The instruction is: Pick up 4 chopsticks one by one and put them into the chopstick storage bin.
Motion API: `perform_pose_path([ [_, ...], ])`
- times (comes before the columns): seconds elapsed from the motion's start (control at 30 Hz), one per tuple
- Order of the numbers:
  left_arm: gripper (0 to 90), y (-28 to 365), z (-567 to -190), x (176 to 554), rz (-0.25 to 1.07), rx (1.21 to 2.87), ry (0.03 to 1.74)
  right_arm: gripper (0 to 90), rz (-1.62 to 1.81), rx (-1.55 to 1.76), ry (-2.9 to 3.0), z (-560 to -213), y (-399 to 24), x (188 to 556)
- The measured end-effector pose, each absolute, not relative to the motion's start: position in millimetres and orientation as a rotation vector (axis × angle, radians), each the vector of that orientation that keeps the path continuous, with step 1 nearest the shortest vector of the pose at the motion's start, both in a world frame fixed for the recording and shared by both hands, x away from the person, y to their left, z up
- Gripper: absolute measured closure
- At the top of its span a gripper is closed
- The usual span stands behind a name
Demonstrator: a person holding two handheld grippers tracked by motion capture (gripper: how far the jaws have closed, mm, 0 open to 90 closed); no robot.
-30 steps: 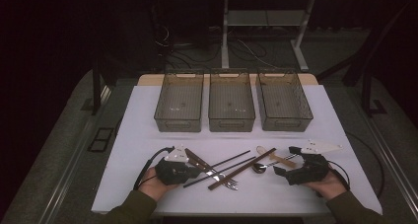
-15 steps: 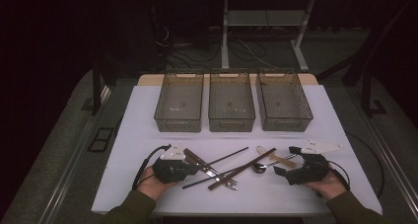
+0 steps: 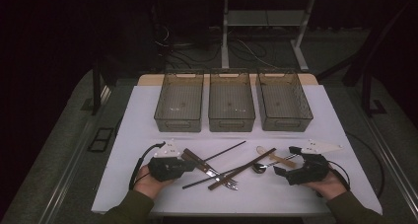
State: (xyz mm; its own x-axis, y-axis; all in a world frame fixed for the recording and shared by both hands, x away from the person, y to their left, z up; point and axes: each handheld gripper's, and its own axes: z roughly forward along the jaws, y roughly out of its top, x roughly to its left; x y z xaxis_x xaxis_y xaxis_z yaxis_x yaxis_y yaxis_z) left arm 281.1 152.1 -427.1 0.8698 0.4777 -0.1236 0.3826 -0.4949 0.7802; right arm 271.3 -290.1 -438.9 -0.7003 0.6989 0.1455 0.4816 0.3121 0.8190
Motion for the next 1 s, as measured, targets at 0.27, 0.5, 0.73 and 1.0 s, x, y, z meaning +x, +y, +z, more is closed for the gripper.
perform_pose_path([
  [0.27, 84.4, 159.7, -419.4, 280.3, 0.163, 2.104, 0.628, 2.4, 1.341, 1.08, 2.34, -438.8, -290.4, 271.4],
  [0.5, 84.4, 168.5, -413.6, 280.8, 0.187, 2.068, 0.645, 2.3, 1.347, 1.081, 2.342, -439.0, -289.3, 271.0],
  [0.73, 84.5, 175.6, -409.8, 281.9, 0.207, 2.039, 0.661, 2.4, 1.346, 1.08, 2.34, -438.9, -289.8, 271.3],
  [1.0, 84.5, 185.6, -404.9, 283.5, 0.235, 1.995, 0.685, 2.3, 1.348, 1.082, 2.341, -438.9, -290.0, 271.3],
])
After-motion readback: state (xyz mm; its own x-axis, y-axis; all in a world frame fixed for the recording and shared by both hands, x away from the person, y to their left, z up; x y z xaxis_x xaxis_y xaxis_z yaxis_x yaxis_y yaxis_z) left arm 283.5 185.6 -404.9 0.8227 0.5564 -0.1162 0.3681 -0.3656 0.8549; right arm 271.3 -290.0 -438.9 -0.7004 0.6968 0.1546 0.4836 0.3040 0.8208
